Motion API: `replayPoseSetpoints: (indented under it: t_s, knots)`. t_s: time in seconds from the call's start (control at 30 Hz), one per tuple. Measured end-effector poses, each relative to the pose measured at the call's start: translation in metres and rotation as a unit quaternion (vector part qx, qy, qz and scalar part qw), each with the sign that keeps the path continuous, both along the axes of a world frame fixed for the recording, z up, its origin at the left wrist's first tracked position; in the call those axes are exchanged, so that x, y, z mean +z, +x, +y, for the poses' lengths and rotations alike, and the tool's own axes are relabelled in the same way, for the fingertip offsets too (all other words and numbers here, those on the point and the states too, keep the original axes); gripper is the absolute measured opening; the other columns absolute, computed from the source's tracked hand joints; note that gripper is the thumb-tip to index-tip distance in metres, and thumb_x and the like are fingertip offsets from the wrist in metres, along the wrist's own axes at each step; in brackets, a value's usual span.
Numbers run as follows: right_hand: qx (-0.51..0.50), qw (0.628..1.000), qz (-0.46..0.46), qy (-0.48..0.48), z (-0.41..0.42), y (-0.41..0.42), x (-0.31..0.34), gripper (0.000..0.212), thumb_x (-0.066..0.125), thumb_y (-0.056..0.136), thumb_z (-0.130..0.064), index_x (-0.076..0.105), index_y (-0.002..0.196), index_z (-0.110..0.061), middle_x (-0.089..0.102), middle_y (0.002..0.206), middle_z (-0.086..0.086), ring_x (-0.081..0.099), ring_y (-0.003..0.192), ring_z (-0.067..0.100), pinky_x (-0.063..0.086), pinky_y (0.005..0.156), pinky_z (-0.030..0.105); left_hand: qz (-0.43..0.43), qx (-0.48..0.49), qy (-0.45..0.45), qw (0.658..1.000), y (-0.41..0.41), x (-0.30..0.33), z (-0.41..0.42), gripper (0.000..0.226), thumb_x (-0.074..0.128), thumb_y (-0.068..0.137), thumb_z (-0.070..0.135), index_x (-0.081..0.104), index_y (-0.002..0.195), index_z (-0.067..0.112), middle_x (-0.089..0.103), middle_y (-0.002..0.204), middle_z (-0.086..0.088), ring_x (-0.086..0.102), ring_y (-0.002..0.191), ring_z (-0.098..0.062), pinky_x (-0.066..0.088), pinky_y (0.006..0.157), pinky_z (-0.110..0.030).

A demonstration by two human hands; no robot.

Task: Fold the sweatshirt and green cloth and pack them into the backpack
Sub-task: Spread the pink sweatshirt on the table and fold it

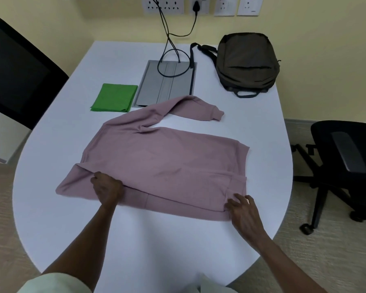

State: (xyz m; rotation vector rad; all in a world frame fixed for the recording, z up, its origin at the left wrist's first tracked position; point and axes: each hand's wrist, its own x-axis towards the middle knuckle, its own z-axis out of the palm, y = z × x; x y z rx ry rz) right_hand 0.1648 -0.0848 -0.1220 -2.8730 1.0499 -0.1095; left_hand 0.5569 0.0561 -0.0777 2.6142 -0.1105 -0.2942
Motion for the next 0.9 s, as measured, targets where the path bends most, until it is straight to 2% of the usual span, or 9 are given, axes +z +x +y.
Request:
replayPoseSetpoints:
  t_s: [0.07,0.17,0.23,0.3,0.4,0.47,0.63,0.77,0.9]
  knots:
    - [-0.034,0.999,-0.033,0.01,0.005,-0.001,-0.005,0.03,0.048,0.073,-0.004,0.072,0.083,-0.017,0.07,0.091,0.001,0.065,0.101,0.03,0.041,0.084,0.04,-0.063,-0.047,0.019,0.997,-0.01,-0.002,-0.002,0.041,0.057,0.078,-0.006,0.051,0.117,-0.013,0.05,0.12,-0.034,0.05,0.108,-0.05,0.046,0.093,-0.05]
    - [-0.046,0.996,-0.065,0.047,0.009,0.017,-0.008,0.04,0.049,0.086,-0.015,0.068,0.121,-0.011,0.062,0.132,0.012,0.055,0.125,0.034,0.038,0.102,0.048,-0.137,-0.233,0.015,0.963,-0.019,-0.023,-0.005,0.041,0.051,0.079,0.007,0.057,0.115,-0.012,0.056,0.116,-0.033,0.053,0.105,-0.05,0.045,0.092,-0.05]
    - [-0.036,0.995,-0.02,0.094,0.007,0.027,-0.014,0.053,0.042,0.097,-0.034,0.047,0.146,-0.015,0.037,0.156,0.014,0.031,0.145,0.034,0.022,0.115,0.054,-0.11,-0.378,0.059,0.917,-0.026,-0.04,-0.015,0.054,0.052,0.086,0.025,0.053,0.127,-0.01,0.053,0.13,-0.033,0.05,0.12,-0.052,0.041,0.102,-0.052]
    - [-0.021,0.992,0.048,0.115,0.002,0.03,-0.028,0.064,0.033,0.1,-0.053,0.032,0.154,-0.02,0.02,0.163,0.014,0.018,0.15,0.036,0.018,0.116,0.061,-0.027,-0.471,0.135,0.871,-0.037,-0.042,-0.031,0.076,0.062,0.089,0.04,0.035,0.149,0.002,0.032,0.153,-0.029,0.031,0.139,-0.05,0.031,0.113,-0.054]
    - [-0.014,0.982,0.117,0.148,-0.002,0.027,-0.041,0.073,0.024,0.097,-0.067,0.028,0.156,-0.023,0.015,0.164,0.013,0.015,0.15,0.038,0.017,0.114,0.067,0.084,-0.452,0.229,0.858,-0.054,-0.046,-0.037,0.099,0.063,0.086,0.058,0.001,0.158,0.029,-0.012,0.165,-0.009,0.005,0.145,-0.052,0.026,0.11,-0.063]
    - [-0.01,0.978,0.134,0.162,-0.004,0.026,-0.043,0.078,0.018,0.094,-0.074,0.018,0.158,-0.029,0.004,0.166,0.01,0.004,0.152,0.034,0.008,0.114,0.067,0.086,-0.452,0.247,0.853,-0.054,-0.052,-0.03,0.101,0.058,0.085,0.066,-0.006,0.157,0.033,-0.021,0.163,-0.006,0.001,0.145,-0.054,0.027,0.108,-0.067]
    - [-0.032,0.976,0.135,0.17,-0.004,0.03,-0.041,0.084,0.006,0.083,-0.083,-0.013,0.154,-0.042,-0.032,0.16,-0.003,-0.034,0.145,0.02,-0.017,0.112,0.064,0.076,-0.458,0.278,0.841,-0.042,-0.059,-0.021,0.108,0.05,0.079,0.079,-0.012,0.155,0.035,-0.024,0.162,-0.01,0.001,0.145,-0.054,0.021,0.11,-0.07]
    - [-0.046,0.971,0.151,0.181,-0.005,0.032,-0.037,0.081,0.003,0.083,-0.084,-0.02,0.15,-0.046,-0.037,0.157,-0.008,-0.037,0.143,0.017,-0.016,0.114,0.065,0.078,-0.461,0.298,0.832,-0.044,-0.051,-0.025,0.106,0.05,0.08,0.079,-0.012,0.155,0.037,-0.025,0.162,-0.008,0.005,0.145,-0.052,0.023,0.11,-0.069]
    - [-0.08,0.971,0.136,0.179,-0.004,0.037,-0.035,0.075,0.0,0.085,-0.083,-0.004,0.153,-0.05,-0.023,0.162,-0.013,-0.029,0.147,0.013,-0.009,0.116,0.065,0.081,-0.493,0.291,0.816,-0.025,-0.04,-0.03,0.098,0.059,0.084,0.066,0.004,0.158,0.032,-0.008,0.165,-0.008,0.026,0.141,-0.045,0.036,0.108,-0.056]
